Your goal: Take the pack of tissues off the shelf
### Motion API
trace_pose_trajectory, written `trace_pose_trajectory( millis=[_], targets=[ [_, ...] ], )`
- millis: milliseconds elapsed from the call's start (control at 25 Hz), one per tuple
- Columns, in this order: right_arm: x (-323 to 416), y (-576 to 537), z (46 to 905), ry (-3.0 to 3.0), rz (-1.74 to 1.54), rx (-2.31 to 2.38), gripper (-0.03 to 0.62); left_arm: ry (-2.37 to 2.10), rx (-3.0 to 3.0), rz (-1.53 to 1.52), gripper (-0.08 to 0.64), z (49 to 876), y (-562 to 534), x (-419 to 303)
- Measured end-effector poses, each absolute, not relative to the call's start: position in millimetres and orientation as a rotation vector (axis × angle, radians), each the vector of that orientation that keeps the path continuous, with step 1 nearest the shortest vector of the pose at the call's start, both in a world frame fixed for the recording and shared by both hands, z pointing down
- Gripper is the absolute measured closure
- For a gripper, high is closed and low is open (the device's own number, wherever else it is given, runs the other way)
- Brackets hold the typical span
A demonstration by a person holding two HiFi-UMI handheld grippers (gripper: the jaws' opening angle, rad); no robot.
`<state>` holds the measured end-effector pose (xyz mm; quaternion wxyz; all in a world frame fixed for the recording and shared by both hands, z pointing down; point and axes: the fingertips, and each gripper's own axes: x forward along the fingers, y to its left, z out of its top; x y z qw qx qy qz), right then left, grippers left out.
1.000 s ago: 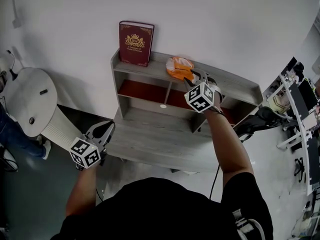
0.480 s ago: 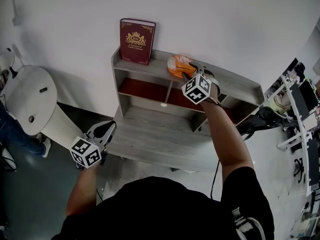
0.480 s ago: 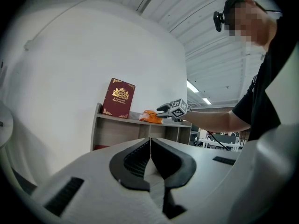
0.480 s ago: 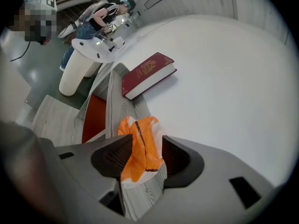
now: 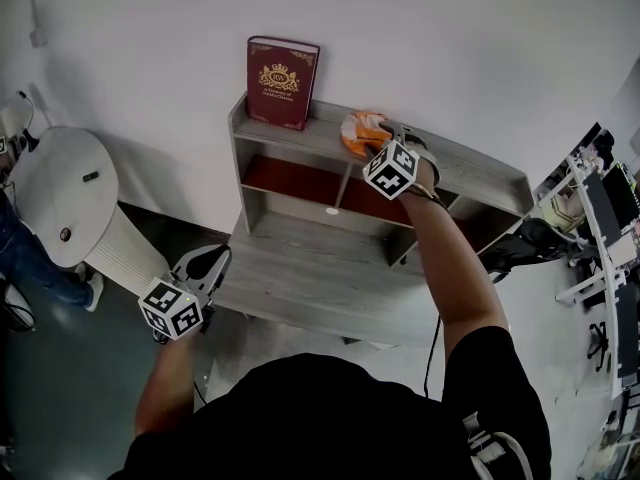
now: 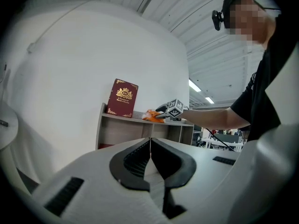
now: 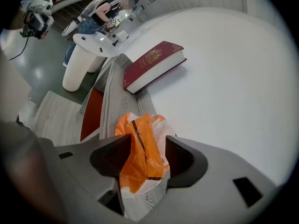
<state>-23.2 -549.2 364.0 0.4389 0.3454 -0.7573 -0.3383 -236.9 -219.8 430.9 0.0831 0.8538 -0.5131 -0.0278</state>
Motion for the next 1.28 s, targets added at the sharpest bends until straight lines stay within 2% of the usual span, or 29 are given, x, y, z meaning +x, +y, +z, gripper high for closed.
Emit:
trace_pose_trajectory(
  millis=[280,400,440,480,1280],
  targets=[
    [-27,-553,371,-1.859,-0.845,0.814,0.372,-1.535,2.535,-0.095,0.541,433,-220,-240],
    [-24,-554,380,-1.834,-0.836,0.796,0.52,-1.532,2.536,-0.092,0.541,434,-221,-238],
    [-23,-555,383,-1.826,-0.829,0.792,0.559,-1.53,2.537,-0.089,0.541,435,-221,-237],
    [-22,-554,385,-1.821,-0.825,0.791,0.568,-1.528,2.538,-0.086,0.541,435,-221,-237],
    [-1,-548,379,-1.8,-0.817,0.85,0.575,-1.473,2.559,-0.057,0.541,436,-224,-226]
  ],
)
